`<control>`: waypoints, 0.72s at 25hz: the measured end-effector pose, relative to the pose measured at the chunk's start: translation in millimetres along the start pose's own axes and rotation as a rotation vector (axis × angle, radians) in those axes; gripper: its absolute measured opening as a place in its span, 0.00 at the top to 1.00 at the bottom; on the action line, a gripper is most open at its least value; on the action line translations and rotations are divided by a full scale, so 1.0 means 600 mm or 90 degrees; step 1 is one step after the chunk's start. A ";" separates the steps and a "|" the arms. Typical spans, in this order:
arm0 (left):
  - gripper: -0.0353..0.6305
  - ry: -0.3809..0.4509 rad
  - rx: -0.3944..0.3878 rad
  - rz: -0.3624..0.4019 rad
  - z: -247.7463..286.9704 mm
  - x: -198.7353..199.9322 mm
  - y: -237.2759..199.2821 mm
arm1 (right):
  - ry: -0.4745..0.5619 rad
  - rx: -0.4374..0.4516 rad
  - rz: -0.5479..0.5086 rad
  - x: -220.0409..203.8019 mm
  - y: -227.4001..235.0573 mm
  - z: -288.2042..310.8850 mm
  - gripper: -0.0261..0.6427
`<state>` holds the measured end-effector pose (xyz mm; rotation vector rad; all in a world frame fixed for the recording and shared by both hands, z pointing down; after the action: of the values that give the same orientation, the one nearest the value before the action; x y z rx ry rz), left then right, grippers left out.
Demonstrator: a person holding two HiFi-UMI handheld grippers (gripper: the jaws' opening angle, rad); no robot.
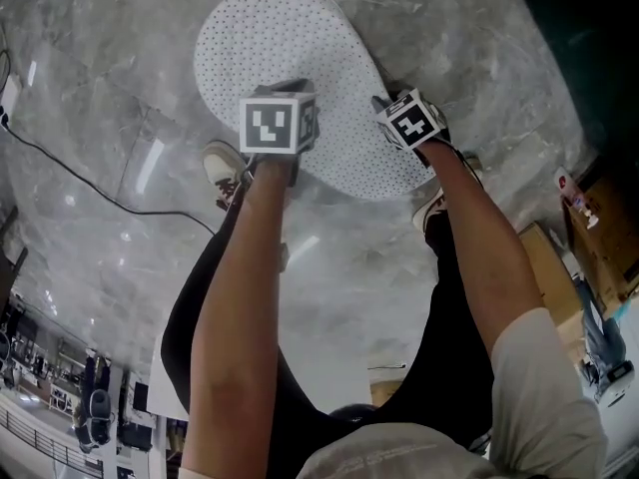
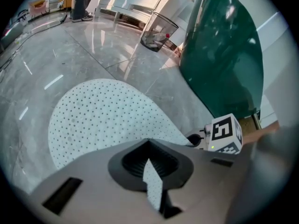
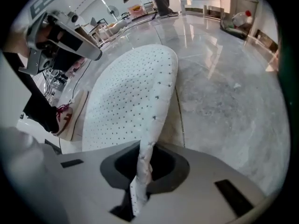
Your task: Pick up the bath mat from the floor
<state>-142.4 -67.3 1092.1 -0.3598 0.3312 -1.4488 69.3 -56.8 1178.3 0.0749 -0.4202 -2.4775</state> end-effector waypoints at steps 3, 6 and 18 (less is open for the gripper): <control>0.92 -0.009 0.017 -0.002 -0.012 -0.016 -0.008 | 0.005 0.031 0.035 -0.009 -0.004 -0.012 0.91; 0.92 -0.016 0.072 -0.001 -0.037 -0.034 -0.029 | 0.009 0.059 0.039 -0.010 -0.012 -0.044 0.91; 0.92 -0.024 0.138 0.041 -0.193 -0.079 -0.020 | 0.049 0.121 0.016 -0.039 -0.142 -0.182 0.91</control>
<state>-207.4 -25.9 993.0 -0.1990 0.1515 -1.3981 56.1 -9.0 1046.7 0.2402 -0.6190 -2.3958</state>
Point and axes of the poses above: the fingertips, and each gripper's own axes: z forward along the fingers, y to its right, x out of its top, the point moved 9 cm from there along -z, backward along the fingers, and after that the axes turned 12 degrees about -y, right-handed, at the moved point
